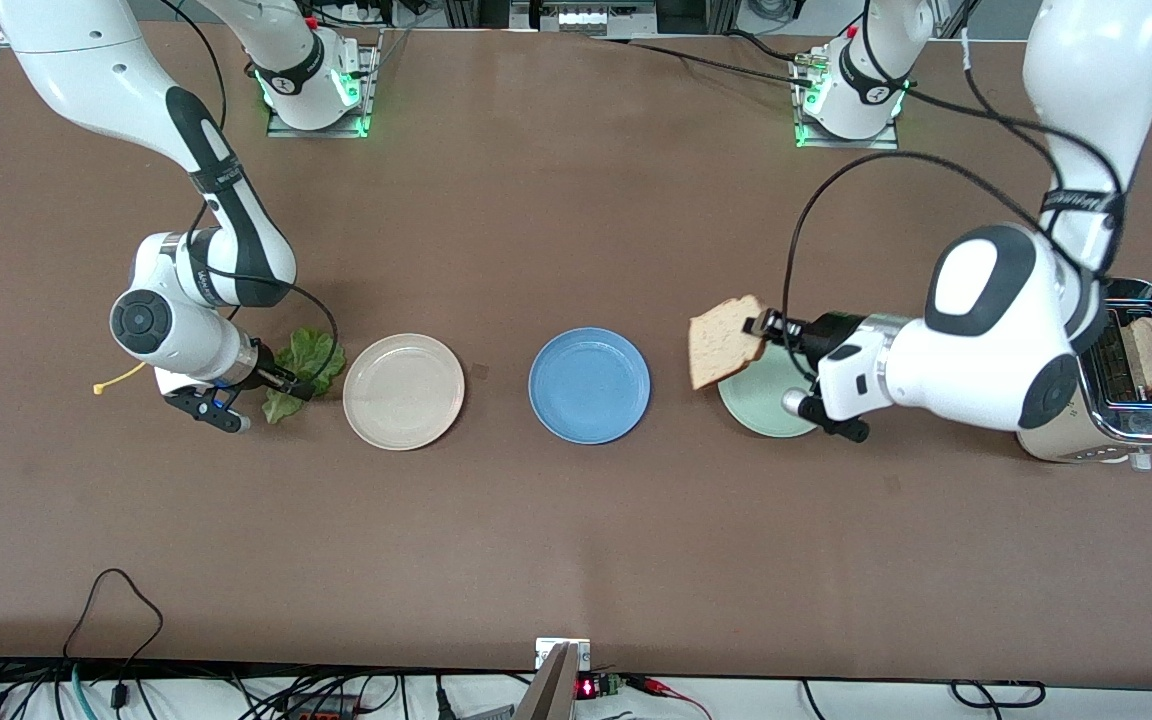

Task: Make sandwich in blue plate with both arms
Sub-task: 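Carry the bread slice onto the blue plate with the left gripper and release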

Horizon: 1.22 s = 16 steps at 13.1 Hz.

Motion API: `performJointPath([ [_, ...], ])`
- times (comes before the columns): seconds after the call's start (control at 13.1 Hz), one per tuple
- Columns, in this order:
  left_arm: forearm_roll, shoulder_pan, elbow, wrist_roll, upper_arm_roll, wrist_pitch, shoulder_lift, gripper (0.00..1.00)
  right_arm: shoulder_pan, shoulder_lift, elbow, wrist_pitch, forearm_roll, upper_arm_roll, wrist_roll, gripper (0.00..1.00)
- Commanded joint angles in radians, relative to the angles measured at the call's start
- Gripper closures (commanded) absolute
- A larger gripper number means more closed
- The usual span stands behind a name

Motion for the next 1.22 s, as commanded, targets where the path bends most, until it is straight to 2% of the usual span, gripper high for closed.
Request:
performJointPath([
  [0.0, -0.123, -0.044, 0.012, 0.007, -0.006, 0.117, 0.074, 0.99, -0.005, 0.007, 0.014, 0.002, -0.006, -0.003, -0.028, 0.29],
  [0.15, -0.236, -0.093, -0.001, 0.030, -0.006, 0.197, 0.143, 0.96, -0.003, 0.013, 0.020, 0.002, -0.008, -0.012, -0.032, 0.29],
  [0.46, -0.370, -0.132, -0.061, 0.284, -0.006, 0.330, 0.246, 0.99, -0.003, 0.025, 0.028, 0.004, -0.008, -0.012, -0.032, 0.29],
  [0.76, -0.376, -0.161, -0.073, 0.373, -0.006, 0.396, 0.306, 0.99, -0.003, 0.036, 0.040, 0.002, -0.011, -0.012, -0.032, 0.29],
  [0.92, -0.394, -0.172, -0.073, 0.413, -0.006, 0.428, 0.325, 0.99, -0.003, 0.042, 0.043, 0.002, -0.011, -0.012, -0.034, 0.37],
  [0.99, -0.396, -0.180, -0.072, 0.415, -0.006, 0.430, 0.326, 0.91, -0.003, 0.042, 0.044, 0.001, -0.022, -0.012, -0.048, 0.43],
  [1.07, -0.394, -0.180, -0.069, 0.415, -0.003, 0.430, 0.326, 0.61, -0.003, 0.042, 0.044, 0.001, -0.023, -0.012, -0.067, 0.52],
  [1.14, -0.381, -0.172, -0.070, 0.415, 0.000, 0.426, 0.319, 0.01, -0.005, 0.043, 0.044, 0.001, -0.023, -0.013, -0.083, 0.60],
])
